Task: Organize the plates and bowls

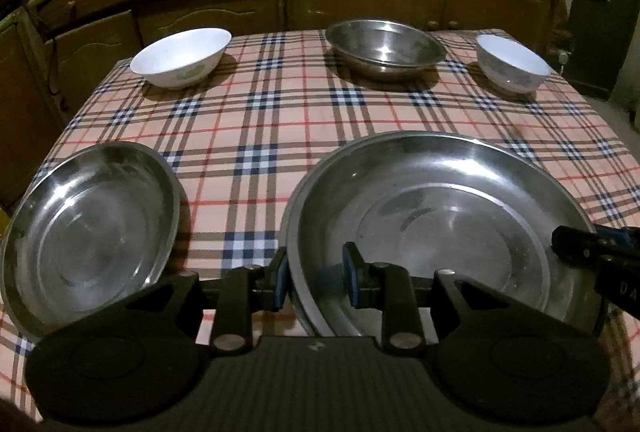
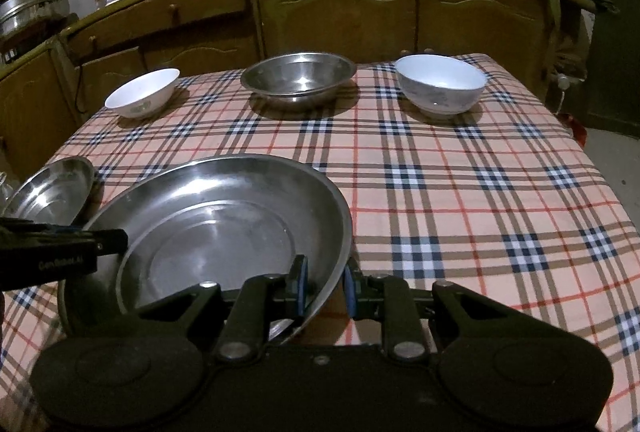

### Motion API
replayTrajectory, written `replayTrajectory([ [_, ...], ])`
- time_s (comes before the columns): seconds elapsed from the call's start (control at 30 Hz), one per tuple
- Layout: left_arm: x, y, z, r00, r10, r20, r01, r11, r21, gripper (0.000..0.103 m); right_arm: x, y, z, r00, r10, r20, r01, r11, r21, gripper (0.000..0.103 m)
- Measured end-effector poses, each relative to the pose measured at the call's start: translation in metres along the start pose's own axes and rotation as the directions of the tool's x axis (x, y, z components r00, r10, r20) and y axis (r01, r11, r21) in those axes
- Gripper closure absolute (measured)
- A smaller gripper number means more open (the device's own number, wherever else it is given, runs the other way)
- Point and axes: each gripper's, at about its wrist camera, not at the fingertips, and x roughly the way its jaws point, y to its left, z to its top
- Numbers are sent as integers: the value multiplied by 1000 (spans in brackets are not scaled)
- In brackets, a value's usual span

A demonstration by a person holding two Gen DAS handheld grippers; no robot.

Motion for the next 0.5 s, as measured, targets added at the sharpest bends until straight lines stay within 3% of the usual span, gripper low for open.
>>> replayTrajectory([
  [0.5, 13, 5, 3, 1000, 6, 24, -6, 1000, 13, 72, 15, 7, 5, 1000, -11, -3, 11, 1000, -16, 77],
])
